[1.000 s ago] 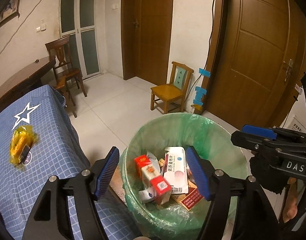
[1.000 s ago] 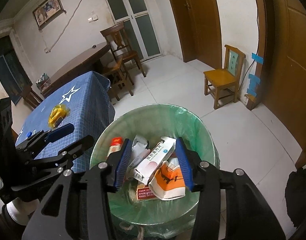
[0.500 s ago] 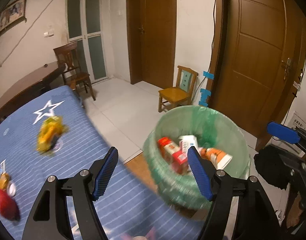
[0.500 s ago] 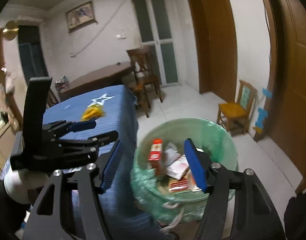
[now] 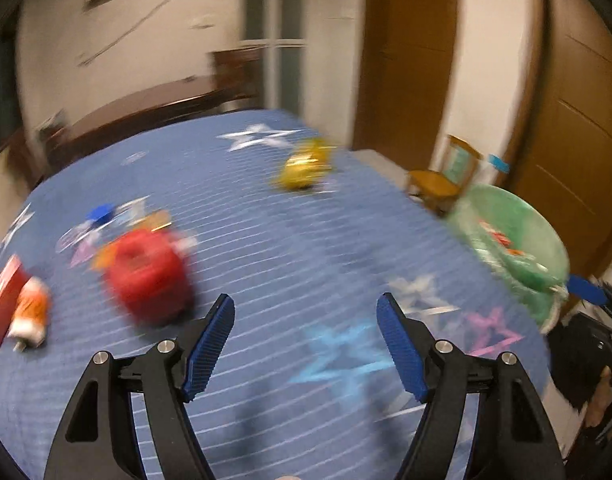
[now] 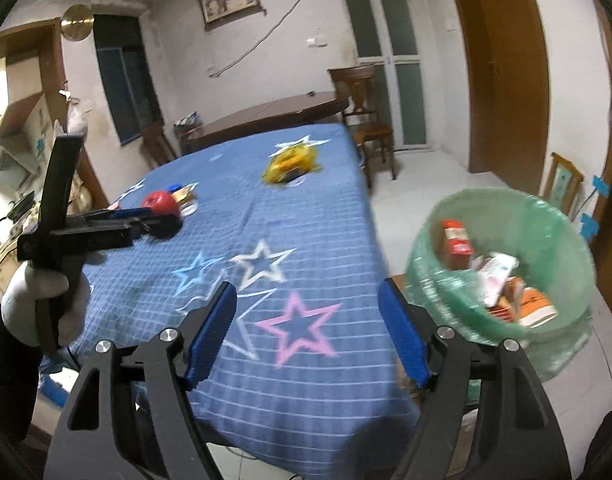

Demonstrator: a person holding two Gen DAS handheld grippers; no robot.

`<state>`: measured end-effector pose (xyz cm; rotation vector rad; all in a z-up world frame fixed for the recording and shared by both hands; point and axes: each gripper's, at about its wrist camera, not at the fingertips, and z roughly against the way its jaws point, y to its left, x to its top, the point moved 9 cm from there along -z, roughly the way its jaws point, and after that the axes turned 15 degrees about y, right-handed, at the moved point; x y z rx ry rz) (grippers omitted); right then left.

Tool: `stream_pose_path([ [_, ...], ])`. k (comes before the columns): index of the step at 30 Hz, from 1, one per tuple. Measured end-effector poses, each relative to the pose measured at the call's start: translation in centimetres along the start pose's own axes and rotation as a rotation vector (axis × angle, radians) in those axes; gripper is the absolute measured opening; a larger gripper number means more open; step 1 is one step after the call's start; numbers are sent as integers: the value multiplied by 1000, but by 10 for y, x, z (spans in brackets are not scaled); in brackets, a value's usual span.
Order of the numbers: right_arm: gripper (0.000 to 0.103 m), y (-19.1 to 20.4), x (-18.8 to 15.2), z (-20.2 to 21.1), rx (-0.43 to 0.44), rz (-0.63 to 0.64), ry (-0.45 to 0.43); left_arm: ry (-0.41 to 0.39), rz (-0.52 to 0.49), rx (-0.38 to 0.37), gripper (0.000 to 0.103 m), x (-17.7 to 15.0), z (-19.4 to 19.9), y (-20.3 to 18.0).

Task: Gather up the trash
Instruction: 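Move both open tools back over the table, then grasp the bicycle-print paper cup with the left tool while the right tool grasps the small white cup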

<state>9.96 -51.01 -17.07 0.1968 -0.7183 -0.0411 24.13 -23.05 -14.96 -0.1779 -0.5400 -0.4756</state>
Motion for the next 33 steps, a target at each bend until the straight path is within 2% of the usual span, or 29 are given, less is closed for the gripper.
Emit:
stream_pose_path([
  [6,71,34,-4,-21,34,44,50,-32,212,114,74,-17,34,138],
  [7,71,40,-3,-24,39,53,59,-32,270,146,74,-22,39,172],
  [9,72,49,0,-30,52,66,68,-19,342,169,75,-26,42,215],
  [13,72,66,9,-43,100,74,95,18,392,200,75,-25,38,268],
  [18,72,88,35,-56,186,91,125,83,394,215,76,-19,11,289],
  [21,72,102,61,-68,278,86,166,121,384,220,76,-20,-8,299],
  [23,72,116,84,-83,369,76,214,132,376,220,76,-21,-16,302],
  [27,72,141,119,-112,415,110,272,143,382,210,75,-25,-26,300],
  [29,62,153,133,-128,413,136,290,138,377,212,73,-25,-28,297],
  [30,52,158,136,-134,413,147,298,137,375,218,70,-25,-28,297],
  [31,49,163,140,-143,406,163,310,138,372,221,67,-26,-29,297],
  [33,36,168,149,-165,370,190,333,135,362,226,63,-27,-30,299],
])
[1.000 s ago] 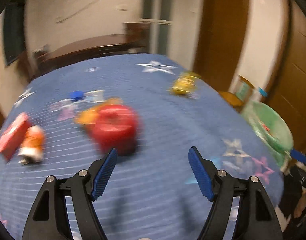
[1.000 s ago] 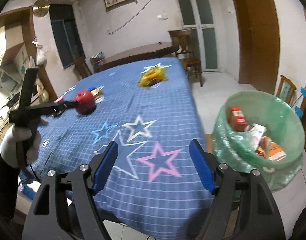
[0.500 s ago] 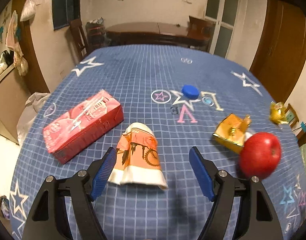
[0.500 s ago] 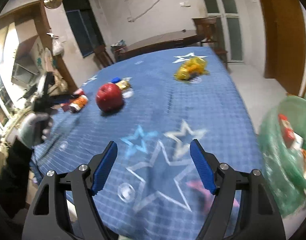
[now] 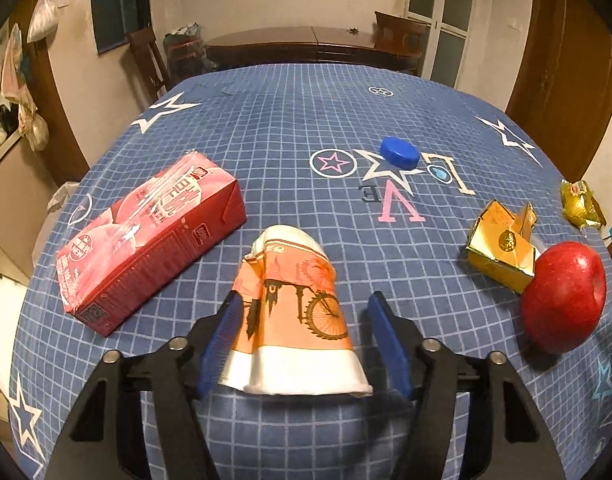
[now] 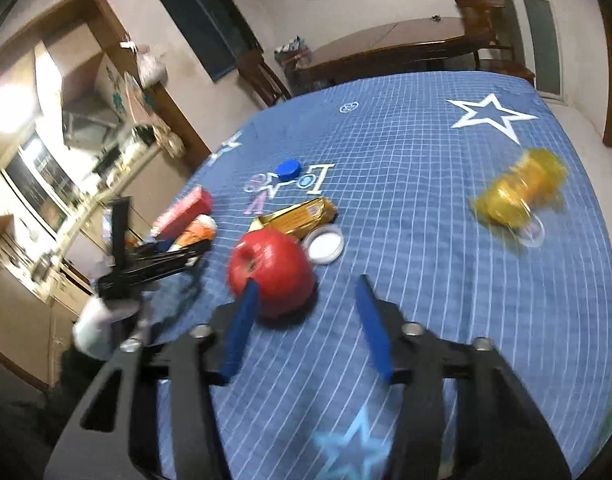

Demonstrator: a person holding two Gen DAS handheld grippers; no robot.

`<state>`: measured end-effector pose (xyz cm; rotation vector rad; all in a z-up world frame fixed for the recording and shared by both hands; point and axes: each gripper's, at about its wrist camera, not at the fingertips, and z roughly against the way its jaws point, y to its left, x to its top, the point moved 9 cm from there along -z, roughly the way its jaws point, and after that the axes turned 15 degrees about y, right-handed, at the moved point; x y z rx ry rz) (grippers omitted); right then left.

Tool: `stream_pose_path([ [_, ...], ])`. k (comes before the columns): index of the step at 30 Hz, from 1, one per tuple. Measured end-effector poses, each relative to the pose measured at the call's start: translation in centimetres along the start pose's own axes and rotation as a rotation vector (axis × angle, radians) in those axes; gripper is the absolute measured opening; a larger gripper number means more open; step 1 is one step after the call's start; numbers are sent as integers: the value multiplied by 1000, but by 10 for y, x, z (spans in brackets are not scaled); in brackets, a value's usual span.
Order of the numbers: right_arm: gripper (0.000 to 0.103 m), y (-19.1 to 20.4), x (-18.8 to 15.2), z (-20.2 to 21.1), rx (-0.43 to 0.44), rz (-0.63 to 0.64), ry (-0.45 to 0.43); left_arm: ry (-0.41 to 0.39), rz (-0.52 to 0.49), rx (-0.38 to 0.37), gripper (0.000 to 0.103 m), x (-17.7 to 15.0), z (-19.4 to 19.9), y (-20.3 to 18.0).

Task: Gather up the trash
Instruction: 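Grasp the bicycle-print paper cup with the left tool while the right tool grasps the small white cup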

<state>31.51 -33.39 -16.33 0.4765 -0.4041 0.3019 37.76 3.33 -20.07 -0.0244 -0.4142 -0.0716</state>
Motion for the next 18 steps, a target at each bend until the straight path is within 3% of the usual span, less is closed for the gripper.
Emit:
stream_pose_path([
  [6,30,-38,28,-44,-57,-24,124,-7,-18,2,63,1,-2,-2],
  [18,18,-25,56,-88,-94,154,298,-11,-18,0,63,1,-3,-1],
])
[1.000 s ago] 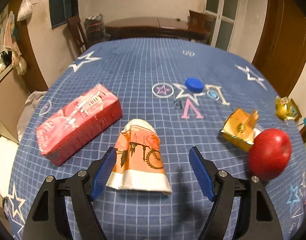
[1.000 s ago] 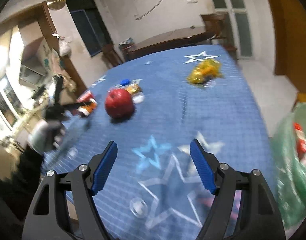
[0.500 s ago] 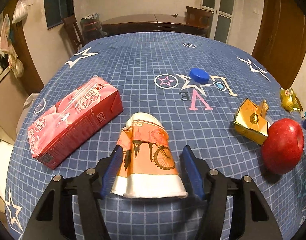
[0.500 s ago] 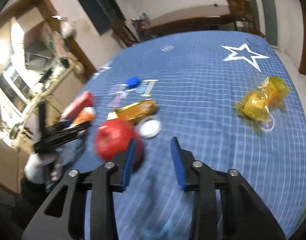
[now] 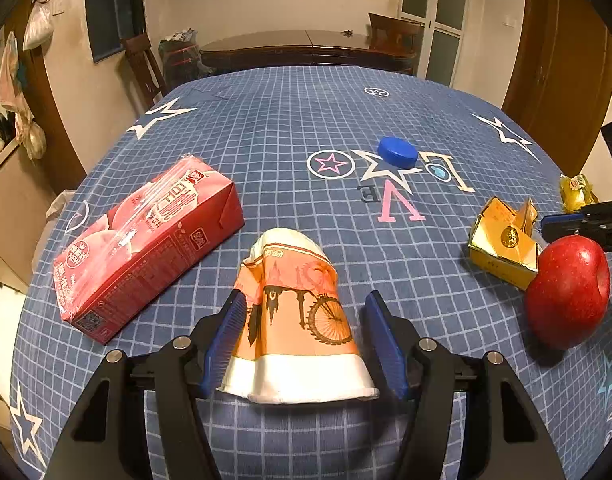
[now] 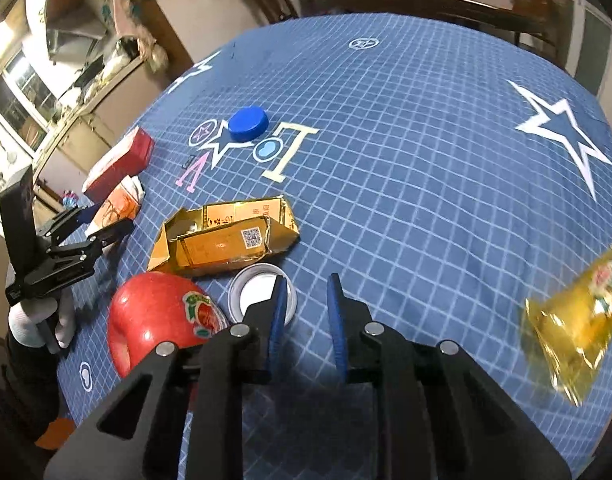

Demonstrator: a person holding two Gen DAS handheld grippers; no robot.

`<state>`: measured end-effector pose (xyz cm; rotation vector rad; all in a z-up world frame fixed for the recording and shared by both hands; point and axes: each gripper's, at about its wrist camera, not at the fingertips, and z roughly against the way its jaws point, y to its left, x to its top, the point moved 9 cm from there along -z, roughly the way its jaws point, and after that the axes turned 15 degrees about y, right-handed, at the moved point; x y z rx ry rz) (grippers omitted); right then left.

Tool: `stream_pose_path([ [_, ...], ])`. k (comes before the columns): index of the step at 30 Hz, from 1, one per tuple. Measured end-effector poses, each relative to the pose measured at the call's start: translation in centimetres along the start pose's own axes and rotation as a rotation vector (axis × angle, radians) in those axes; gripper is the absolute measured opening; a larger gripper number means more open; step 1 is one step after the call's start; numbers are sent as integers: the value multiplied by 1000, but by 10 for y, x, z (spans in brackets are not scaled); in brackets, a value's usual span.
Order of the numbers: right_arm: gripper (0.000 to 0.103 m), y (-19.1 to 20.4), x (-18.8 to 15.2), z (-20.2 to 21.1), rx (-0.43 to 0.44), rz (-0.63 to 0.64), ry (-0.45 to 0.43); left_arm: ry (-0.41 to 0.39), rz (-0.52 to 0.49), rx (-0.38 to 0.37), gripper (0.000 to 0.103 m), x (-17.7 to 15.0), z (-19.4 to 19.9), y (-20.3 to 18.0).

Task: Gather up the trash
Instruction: 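Grasp the bicycle-print paper cup with the left tool while the right tool grasps the small white cup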

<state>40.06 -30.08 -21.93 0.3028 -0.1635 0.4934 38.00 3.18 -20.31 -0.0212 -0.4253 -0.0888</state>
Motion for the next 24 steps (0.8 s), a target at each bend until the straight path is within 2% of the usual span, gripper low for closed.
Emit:
stream_pose_path([
  [5,17,3,2,-7,-37,23,19,2,-7,7,63,0,-1,-1],
  [7,9,4,2,-8,-57,27,9,2,-15,14,63,-1,-1,-3],
  [8,5,2,6,-11,-75,32,3,2,-19,19,61,-1,-1,-4],
  [10,3,5,5,-11,-110,42,-16,-2,-27,38,48,-1,0,-6],
  [14,2,-3,-3,-3,-182,19,-76,-21,-29,52,39,0,3,-7],
  [20,2,-12,-42,29,-169,-39,-169,-24,-50,29,38,-8,8,-15],
  [24,2,-8,-85,29,-133,-52,-144,-17,-86,21,38,-19,12,-24],
])
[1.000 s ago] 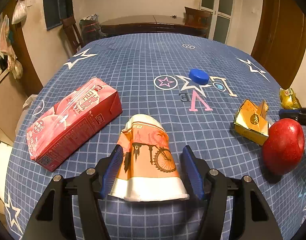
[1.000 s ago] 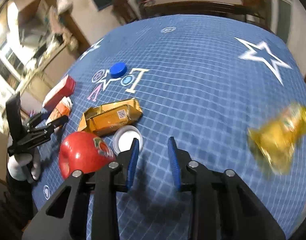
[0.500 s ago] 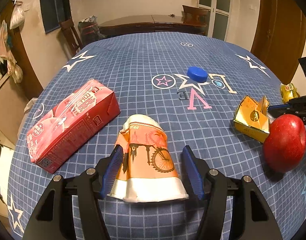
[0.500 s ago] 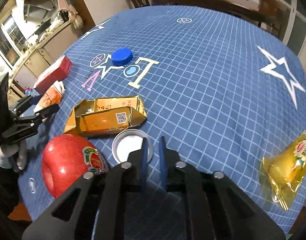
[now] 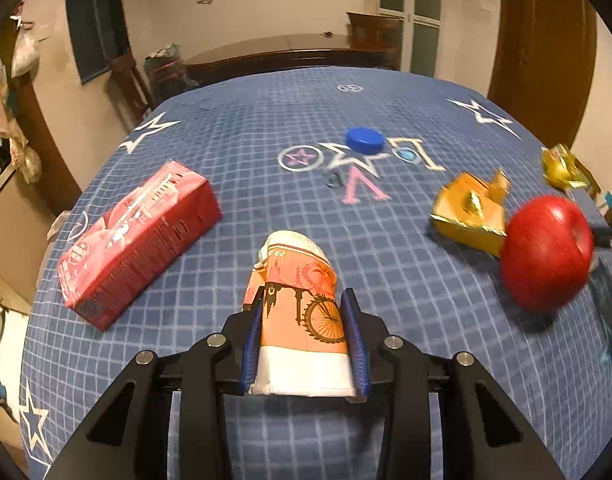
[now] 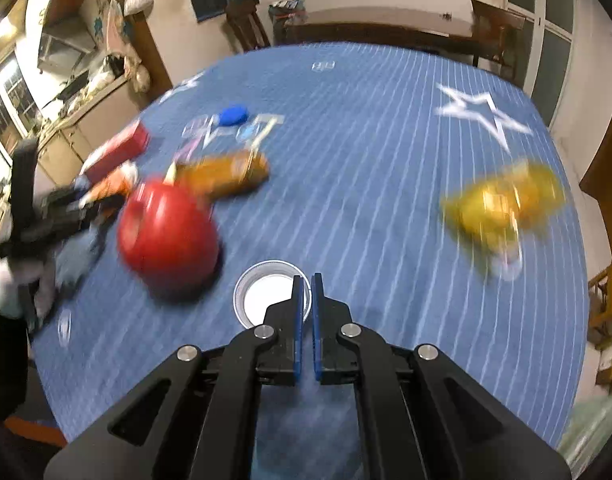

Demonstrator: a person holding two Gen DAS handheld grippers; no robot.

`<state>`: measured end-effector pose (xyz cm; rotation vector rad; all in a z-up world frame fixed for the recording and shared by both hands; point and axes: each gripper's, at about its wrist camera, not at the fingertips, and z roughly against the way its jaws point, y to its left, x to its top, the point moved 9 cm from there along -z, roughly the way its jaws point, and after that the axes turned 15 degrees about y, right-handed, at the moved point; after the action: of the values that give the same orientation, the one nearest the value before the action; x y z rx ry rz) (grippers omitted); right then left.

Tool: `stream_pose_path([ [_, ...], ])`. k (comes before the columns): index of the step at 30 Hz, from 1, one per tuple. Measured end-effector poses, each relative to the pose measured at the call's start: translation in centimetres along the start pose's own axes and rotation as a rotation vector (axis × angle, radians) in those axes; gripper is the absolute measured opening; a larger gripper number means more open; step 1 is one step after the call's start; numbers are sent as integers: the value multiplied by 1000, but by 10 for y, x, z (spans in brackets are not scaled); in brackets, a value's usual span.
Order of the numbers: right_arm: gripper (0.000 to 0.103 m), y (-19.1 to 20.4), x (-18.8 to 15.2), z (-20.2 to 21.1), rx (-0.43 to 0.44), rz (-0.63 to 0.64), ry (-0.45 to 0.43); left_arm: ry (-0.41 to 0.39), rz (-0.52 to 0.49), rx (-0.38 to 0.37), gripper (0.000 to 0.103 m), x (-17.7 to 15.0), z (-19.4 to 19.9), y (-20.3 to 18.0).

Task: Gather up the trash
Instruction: 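Grasp the bicycle-print paper cup with the left tool while the right tool grasps the small white cup, then carry the paper cup in the left tool while the right tool carries the white cup over the bin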

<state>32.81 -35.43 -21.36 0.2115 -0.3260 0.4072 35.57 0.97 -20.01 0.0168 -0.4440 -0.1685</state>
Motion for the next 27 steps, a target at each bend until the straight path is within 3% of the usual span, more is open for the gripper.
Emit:
stream_pose_path([
  [3,3,9,-28,-4,19,-11,12,11,-15,1,38,-5,0,-8],
  [6,5,15,-34,-3,22,-34,-19,16,5,-15,40,-5,-2,-8],
  [8,17,14,-35,6,27,-68,-69,14,17,-26,41,-5,-1,-7],
  [10,48,18,-36,13,38,-84,-107,12,18,-25,42,-6,-2,-8],
  [12,63,25,-38,12,19,-75,-112,10,20,-18,43,-7,-2,-9],
  [15,64,36,-39,-1,-5,-46,-85,10,21,-7,44,-6,-3,-10],
  [17,56,42,-38,-10,-37,-25,-59,10,21,-6,44,-6,-3,-9],
  [19,39,41,-38,-12,-90,-19,-54,7,20,1,42,-6,-2,-10],
  [27,38,37,-44,2,-148,-42,-138,-36,29,0,37,-12,11,-19],
])
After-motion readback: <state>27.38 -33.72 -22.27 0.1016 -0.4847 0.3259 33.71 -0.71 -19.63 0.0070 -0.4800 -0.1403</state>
